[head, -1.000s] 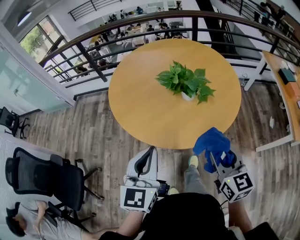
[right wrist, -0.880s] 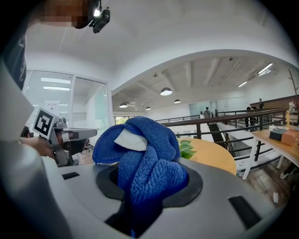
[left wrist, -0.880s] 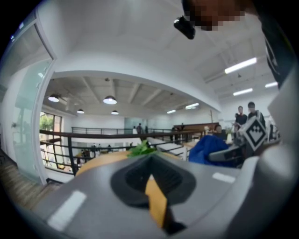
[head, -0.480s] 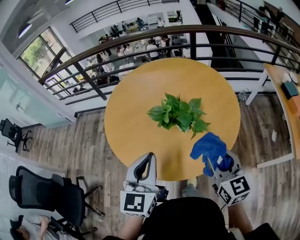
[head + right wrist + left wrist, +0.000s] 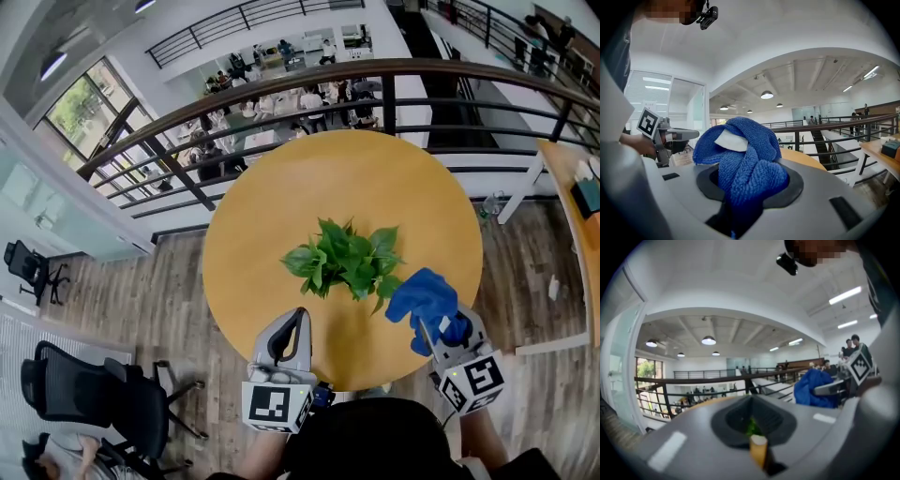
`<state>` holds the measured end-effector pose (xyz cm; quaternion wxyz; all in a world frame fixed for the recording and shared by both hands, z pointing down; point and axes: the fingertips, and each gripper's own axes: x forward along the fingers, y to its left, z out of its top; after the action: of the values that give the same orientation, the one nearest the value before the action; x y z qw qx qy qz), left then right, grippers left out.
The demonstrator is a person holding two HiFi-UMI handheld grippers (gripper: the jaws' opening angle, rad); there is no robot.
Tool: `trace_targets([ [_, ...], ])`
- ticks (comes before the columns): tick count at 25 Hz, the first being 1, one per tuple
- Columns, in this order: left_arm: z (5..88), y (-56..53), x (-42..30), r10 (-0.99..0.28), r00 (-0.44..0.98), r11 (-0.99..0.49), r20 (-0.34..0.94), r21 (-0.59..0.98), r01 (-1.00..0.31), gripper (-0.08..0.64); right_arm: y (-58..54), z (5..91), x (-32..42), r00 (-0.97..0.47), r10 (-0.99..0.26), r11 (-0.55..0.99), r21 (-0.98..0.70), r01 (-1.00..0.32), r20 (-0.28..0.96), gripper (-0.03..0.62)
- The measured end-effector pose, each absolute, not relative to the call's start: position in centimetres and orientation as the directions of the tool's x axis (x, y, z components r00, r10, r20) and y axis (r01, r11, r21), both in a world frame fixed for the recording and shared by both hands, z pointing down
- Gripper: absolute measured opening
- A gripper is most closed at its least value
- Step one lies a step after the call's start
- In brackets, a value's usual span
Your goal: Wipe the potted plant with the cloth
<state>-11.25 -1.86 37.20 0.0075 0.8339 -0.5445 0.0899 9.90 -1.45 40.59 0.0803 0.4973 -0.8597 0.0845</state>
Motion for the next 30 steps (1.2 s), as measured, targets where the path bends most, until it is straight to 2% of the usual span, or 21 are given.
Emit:
trace_targets([
  [11,37.9,-3.2,-13.5,-0.942,0.275,-0.296,0.194,-0.086,-0.951,-0.002,-4.9,42.0,9.7,-0.555,-0.788,0.559,-0.067,-0.826,0.268,0.161],
  [18,38.4,-6.0,-13.5,-0.928,0.327,-0.347,0.177,-0.100,-0.932,0.005,-6.9,42.2,10.7,-0.493,-0.832,0.499,-0.046,-0.866,0.255,0.161],
  [19,38.4,-6.6,-13.2,-0.921,0.346,-0.367,0.181,-0.101,-0.925,0.057,-7.1,42.0,10.9,-0.481,-0.839,0.487,-0.045,-0.872,0.252,0.161],
  [23,39.6,-8.7,-11.5,-0.886,0.410,-0.440,0.216,-0.115,-0.891,0.192,-7.3,42.2,11.3,-0.454,-0.851,0.462,-0.034,-0.886,0.264,0.161],
  [30,42.5,-12.4,-8.6,-0.850,0.446,-0.502,0.278,-0.173,-0.848,0.241,-7.8,44.8,10.3,-0.451,-0.828,0.496,0.063,-0.866,0.333,0.161],
])
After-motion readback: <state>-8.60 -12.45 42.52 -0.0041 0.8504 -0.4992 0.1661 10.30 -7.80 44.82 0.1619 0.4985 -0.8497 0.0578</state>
